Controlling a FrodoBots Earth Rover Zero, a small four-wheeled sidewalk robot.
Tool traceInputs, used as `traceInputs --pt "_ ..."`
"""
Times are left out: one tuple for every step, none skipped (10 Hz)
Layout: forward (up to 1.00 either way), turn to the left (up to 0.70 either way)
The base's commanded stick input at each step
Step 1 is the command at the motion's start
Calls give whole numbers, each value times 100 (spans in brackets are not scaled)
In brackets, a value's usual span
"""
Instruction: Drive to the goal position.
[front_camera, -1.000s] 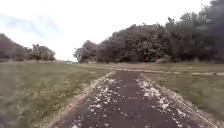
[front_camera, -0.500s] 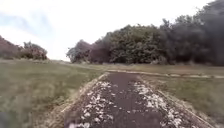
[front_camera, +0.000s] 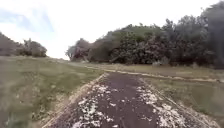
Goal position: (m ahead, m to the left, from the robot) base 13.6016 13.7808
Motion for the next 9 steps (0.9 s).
traceInputs --pt "100 0" --pt "100 0" --pt "100 0" --pt "100 0" --pt "100 -3" --pt "100 -7" --pt "100 -11" --pt "100 -33" --pt "100 -38"
